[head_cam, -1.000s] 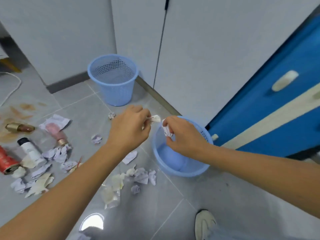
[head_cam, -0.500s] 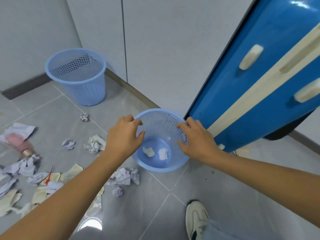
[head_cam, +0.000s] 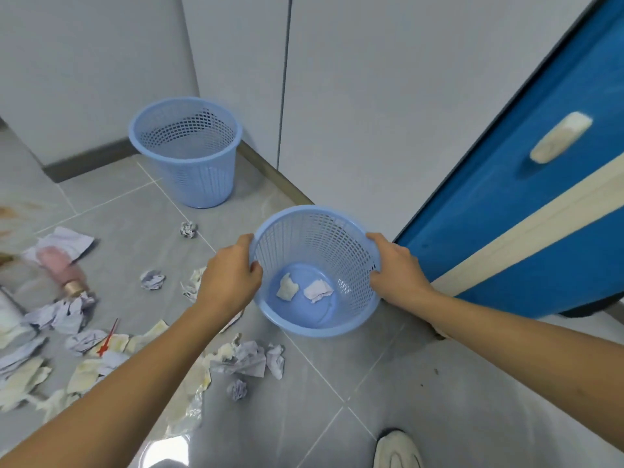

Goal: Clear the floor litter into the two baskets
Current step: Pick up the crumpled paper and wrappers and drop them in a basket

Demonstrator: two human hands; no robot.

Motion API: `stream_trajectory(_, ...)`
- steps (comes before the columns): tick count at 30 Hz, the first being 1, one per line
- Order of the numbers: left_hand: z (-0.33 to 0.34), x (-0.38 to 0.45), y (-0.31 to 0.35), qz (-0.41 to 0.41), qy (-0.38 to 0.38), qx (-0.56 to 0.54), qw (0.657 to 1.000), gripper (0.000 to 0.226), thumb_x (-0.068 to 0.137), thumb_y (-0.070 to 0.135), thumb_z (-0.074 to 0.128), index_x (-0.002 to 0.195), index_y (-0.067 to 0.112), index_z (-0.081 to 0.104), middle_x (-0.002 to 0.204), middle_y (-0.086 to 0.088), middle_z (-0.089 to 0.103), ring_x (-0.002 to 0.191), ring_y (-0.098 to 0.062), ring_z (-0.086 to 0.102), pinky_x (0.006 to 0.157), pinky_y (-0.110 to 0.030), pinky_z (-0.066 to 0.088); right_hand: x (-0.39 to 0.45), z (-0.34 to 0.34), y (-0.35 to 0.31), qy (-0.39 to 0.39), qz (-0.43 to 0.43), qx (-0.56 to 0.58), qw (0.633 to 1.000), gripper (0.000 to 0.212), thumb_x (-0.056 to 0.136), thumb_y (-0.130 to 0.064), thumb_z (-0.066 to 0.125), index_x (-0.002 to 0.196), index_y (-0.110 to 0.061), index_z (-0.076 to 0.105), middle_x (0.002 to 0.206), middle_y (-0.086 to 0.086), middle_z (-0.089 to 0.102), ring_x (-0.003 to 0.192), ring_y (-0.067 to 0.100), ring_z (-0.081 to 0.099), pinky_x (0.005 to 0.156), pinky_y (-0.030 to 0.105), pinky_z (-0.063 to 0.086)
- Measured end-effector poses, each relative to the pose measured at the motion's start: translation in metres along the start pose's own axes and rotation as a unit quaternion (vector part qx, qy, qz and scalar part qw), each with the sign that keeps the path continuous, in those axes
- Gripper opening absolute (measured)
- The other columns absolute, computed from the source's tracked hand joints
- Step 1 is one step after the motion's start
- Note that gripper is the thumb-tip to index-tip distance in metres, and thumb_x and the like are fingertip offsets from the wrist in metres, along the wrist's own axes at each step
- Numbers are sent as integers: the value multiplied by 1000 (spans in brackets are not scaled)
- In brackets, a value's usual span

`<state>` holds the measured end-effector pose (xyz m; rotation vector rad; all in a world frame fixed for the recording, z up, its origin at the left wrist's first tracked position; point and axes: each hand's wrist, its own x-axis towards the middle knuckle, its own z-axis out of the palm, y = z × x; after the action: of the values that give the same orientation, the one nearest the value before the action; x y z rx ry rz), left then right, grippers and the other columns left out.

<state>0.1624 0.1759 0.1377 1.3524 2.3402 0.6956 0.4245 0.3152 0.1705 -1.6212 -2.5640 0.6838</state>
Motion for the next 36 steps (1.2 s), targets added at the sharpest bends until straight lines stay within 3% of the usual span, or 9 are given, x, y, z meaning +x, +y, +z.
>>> stream_trajectory(9,-42,77,-53,-60,58,25,996,44,89,13,57,133,17,58,113,-17,70,99,-41,65,80,-45,54,93,21,-79,21,-72,18,997,69,82,-7,59,146,-23,41,114,8,63,101,31,63,79,36,50)
stream_trajectory(14,-37,117,-73,-76,61,47,994,41,87,13,55,128,13,60,114,-18,68,101,-41,64,81,-44,53,143,33,-95,28,-83,-16,996,67,78,-7,61,142,-19,47,115,14,65,104,37,63,79,33,45)
stream_trajectory(19,-36,146,-79,-74,74,34,994,34,87,14,56,121,12,63,108,-17,69,93,-38,65,74,-42,56,182,35,-103,53,-95,-34,993,63,77,-7,65,138,-17,52,114,16,68,103,39,66,88,41,53)
stream_trajectory(22,-41,148,-84,-56,72,24,996,34,94,25,57,126,13,61,107,-15,69,94,-37,67,71,-41,54,193,34,-101,54,-107,-65,991,57,82,-12,63,138,-17,52,116,19,68,103,41,66,88,42,53)
stream_trajectory(26,-51,121,-100,-66,80,16,994,54,97,47,49,141,17,49,104,-12,72,90,-36,69,78,-42,57,185,21,-94,61,-152,-204,965,47,93,-34,55,134,-12,52,113,25,64,101,45,63,87,47,52)
stream_trajectory(32,-57,16,-121,-89,94,7,992,35,96,44,50,122,22,59,86,2,71,91,-31,65,77,-41,51,103,3,-113,117,-308,-216,919,28,94,-34,52,118,-19,53,105,7,61,81,38,62,68,44,53)
stream_trajectory(36,-25,-67,-120,-111,65,-22,991,24,97,36,54,114,23,65,85,5,69,85,-24,64,70,-36,50,20,48,-138,7,-363,-175,915,17,91,-32,55,106,-23,53,99,-2,62,81,32,62,68,42,53)
